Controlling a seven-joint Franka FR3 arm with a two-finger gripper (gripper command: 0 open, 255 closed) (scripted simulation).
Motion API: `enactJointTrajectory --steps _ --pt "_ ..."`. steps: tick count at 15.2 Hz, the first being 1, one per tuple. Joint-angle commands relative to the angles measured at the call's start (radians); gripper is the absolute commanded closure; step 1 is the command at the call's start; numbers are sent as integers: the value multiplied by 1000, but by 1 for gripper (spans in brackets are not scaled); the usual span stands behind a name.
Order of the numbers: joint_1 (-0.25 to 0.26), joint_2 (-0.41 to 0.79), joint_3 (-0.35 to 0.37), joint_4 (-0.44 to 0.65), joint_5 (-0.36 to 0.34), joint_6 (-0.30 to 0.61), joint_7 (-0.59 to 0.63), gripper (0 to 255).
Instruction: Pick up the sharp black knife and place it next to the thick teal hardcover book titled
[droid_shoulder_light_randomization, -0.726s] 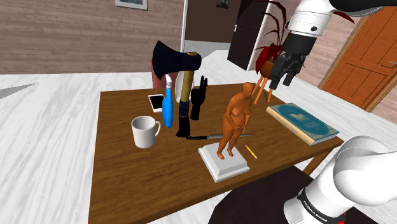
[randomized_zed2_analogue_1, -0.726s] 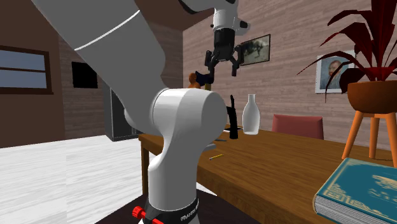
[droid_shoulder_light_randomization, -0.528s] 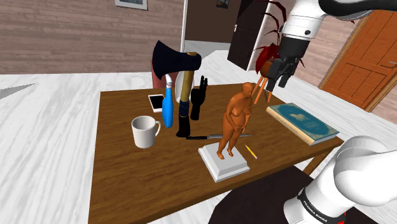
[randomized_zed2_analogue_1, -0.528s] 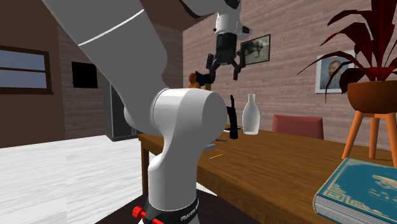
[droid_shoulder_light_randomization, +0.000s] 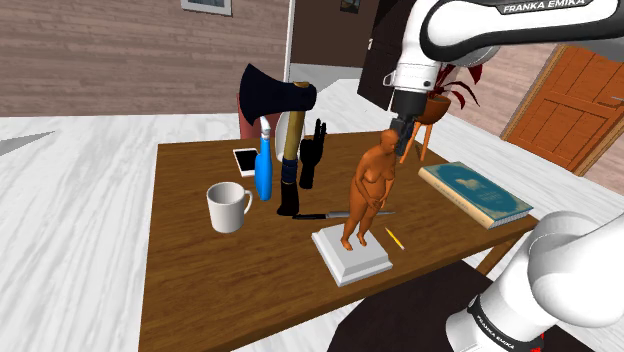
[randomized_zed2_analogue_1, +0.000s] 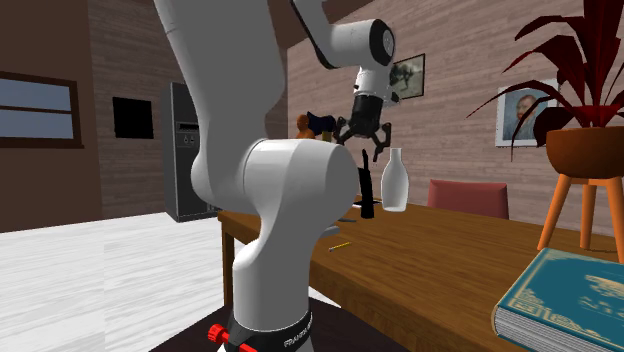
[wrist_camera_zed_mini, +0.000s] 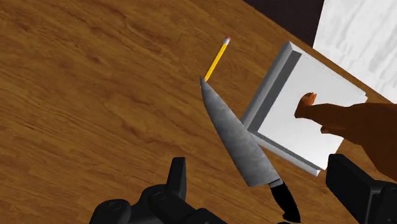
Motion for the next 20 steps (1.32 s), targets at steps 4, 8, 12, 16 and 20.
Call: enactJointTrajectory --steps 4,8,12,16,20 --pt "53 209 -32 54 46 57 -203 0" --pt "87 373 -32 113 88 81 -354 0" --pt "112 531 -11 182 125 91 -493 0" --pt "117 548 -2 151 133 131 -510 0" --pt "123 550 2 101 140 184 -513 0"
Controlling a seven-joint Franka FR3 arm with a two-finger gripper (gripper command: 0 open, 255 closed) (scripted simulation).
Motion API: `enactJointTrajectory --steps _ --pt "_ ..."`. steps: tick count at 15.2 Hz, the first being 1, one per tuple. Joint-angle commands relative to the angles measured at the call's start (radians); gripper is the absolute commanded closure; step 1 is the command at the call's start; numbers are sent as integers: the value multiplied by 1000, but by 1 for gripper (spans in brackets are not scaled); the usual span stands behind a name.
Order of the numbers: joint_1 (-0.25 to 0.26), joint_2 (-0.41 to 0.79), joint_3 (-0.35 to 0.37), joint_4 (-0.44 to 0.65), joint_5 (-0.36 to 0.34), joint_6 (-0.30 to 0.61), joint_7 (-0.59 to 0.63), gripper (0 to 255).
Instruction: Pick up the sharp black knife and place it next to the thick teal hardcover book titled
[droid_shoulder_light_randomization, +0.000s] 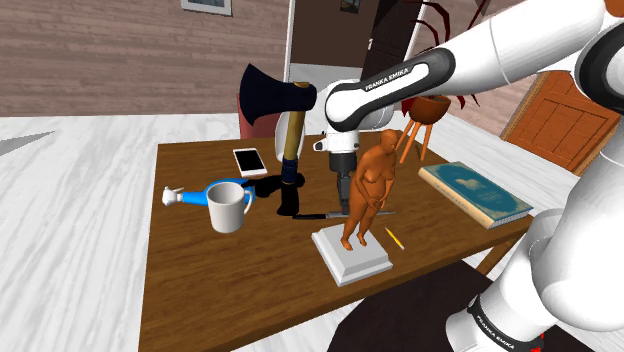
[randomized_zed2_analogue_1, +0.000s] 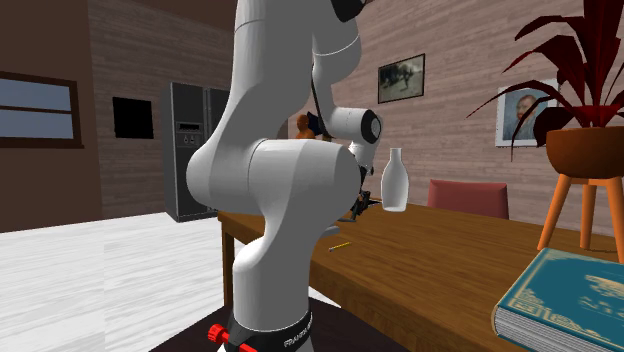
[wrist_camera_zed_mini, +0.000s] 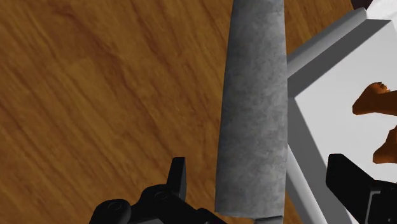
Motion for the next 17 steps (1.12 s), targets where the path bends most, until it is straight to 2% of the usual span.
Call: enactJointTrajectory --steps 1,8,9,17 --pt "2 1 1 -22 3 23 -3 0" --pt "2 1 1 -22 3 23 -3 0" --pt "2 1 1 -22 3 23 -3 255" --pt "0 -3 0 -27 1 24 -5 255"
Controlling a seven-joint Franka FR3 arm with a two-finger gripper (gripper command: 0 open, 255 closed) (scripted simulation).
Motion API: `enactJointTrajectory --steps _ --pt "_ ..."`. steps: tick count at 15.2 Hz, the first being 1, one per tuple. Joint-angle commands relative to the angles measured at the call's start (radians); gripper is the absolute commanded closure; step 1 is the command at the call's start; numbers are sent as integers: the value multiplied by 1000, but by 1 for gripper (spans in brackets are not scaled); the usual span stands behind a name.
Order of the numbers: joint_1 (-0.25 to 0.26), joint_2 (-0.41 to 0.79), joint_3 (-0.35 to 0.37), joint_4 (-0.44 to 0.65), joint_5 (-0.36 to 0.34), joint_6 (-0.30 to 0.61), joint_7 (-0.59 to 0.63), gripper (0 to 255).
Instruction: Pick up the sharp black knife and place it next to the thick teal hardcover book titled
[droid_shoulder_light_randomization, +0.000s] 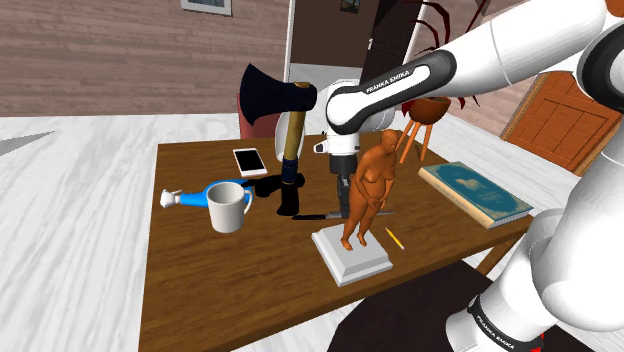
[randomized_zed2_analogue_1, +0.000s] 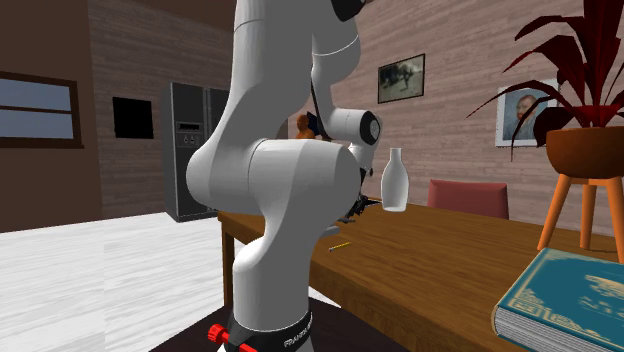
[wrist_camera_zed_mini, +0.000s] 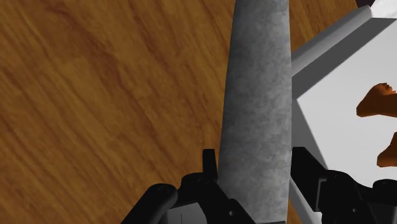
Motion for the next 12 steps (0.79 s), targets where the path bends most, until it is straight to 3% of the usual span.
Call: enactJointTrajectory --steps 1,12 --pt "0 8 -1 0 -2 -1 2 255" --pt "-2 -70 -3 64 -18 -138 34 255"
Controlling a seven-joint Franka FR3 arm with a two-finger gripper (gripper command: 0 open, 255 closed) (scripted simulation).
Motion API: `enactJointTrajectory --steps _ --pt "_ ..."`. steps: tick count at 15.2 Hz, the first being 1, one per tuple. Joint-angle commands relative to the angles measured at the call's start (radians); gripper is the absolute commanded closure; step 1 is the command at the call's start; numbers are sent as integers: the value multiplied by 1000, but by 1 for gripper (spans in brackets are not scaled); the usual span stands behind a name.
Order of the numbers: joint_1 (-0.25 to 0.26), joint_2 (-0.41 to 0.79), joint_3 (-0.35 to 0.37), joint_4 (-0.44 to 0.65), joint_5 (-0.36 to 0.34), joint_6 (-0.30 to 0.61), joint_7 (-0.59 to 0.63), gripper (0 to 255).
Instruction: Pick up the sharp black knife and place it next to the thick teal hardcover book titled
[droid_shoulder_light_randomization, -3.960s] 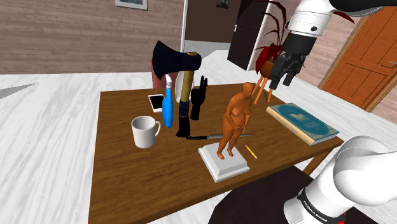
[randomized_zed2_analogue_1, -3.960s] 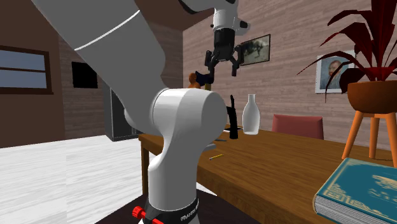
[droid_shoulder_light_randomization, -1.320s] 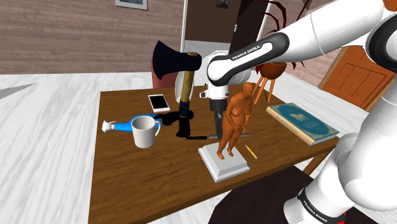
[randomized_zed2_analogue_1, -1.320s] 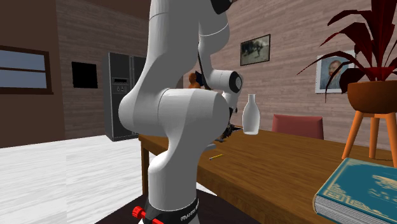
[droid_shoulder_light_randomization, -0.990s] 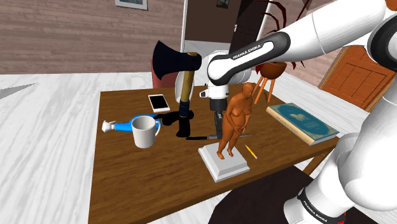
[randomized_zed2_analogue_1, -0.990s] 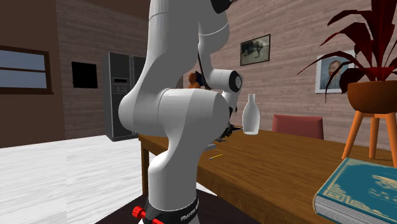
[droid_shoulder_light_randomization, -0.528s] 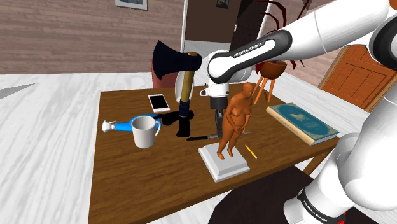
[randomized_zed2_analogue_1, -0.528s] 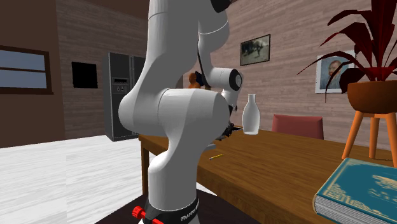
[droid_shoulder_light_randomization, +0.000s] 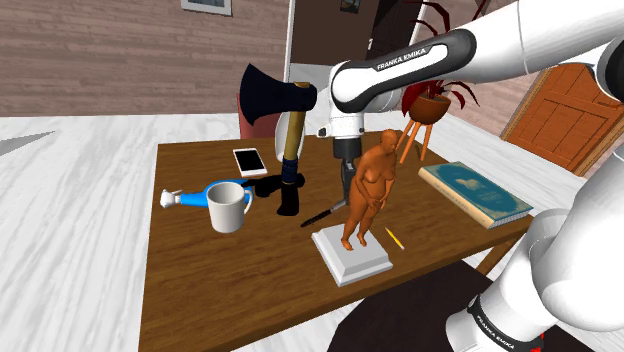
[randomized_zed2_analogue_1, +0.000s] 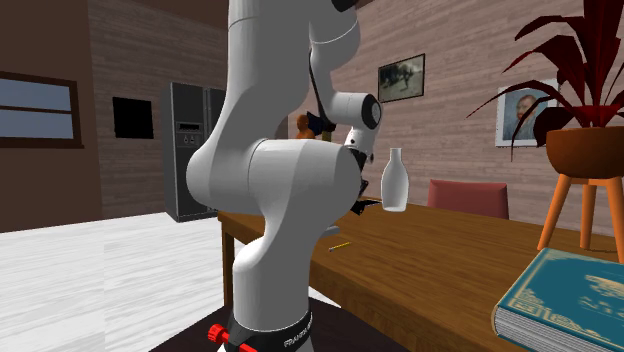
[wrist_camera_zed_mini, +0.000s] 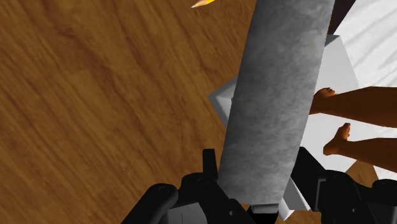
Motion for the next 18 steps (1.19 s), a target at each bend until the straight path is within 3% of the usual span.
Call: enactJointTrajectory --steps 1,15,18 --pt "0 -15 0 13 -2 -27 6 255" --pt "-2 -75 -2 133 -11 -204 42 255" --pt "-37 -51 -39 165 -41 -224 -25 255"
